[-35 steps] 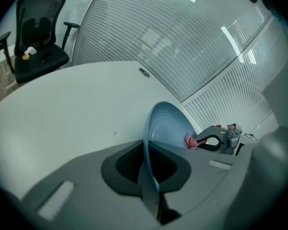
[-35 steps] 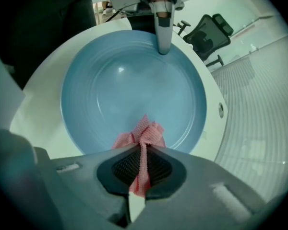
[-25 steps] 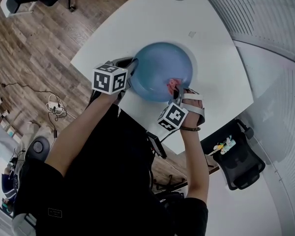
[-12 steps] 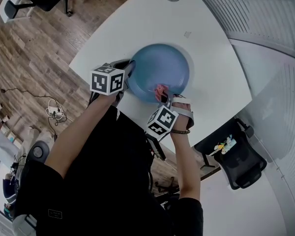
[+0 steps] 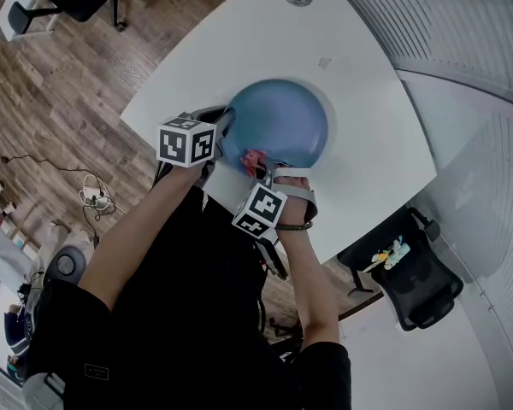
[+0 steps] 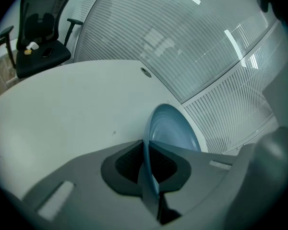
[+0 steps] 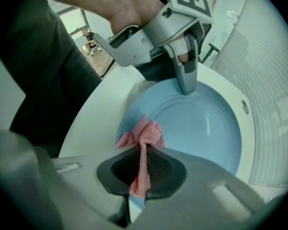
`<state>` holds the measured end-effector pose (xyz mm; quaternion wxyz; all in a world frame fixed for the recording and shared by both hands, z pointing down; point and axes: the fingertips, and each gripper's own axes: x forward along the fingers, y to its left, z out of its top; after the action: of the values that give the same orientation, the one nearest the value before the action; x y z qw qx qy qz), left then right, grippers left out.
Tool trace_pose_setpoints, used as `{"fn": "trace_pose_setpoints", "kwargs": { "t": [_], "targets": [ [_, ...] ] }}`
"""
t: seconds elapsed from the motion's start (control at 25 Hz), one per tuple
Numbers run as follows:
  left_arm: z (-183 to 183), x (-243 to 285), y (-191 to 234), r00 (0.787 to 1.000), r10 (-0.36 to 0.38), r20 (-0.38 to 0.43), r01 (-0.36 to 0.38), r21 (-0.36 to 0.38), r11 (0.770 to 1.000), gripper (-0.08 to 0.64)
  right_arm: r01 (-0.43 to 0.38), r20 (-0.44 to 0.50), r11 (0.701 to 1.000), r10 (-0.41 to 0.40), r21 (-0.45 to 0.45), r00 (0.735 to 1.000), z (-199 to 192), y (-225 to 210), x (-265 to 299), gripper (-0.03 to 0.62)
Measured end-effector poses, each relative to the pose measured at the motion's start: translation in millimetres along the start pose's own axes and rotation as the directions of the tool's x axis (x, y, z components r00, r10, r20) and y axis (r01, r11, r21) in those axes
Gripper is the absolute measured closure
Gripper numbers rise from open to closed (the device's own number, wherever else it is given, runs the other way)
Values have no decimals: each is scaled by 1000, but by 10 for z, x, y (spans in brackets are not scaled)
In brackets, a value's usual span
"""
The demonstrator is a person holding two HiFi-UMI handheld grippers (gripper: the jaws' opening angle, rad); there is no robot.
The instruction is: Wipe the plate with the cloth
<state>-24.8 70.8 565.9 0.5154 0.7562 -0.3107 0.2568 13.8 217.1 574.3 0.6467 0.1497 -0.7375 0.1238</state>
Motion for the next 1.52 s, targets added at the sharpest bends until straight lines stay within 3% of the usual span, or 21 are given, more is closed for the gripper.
{"fn": "trace_pose_setpoints", "kwargs": {
  "t": [0.4,0.6,1.0,1.52],
  "targets": [
    [-27,-1,8,1000,-5,-16,5,-1,1000,543,46,60,994,-40,-96,997,385,-91,83,580],
    [-30,-21,12,1000,-15,-23,14,-2,1000,543,56,129,996,-46,-75,991,605,-198,59,578],
    [-24,-3,-4,998,-33,-54,35,44,998,543,161,136,983,-148,-87,980,774,-513,65,578],
    [5,-38,-16,996,-44,-74,48,51,998,541,218,134,974,-208,-64,969,736,-1103,17,578]
  ]
}}
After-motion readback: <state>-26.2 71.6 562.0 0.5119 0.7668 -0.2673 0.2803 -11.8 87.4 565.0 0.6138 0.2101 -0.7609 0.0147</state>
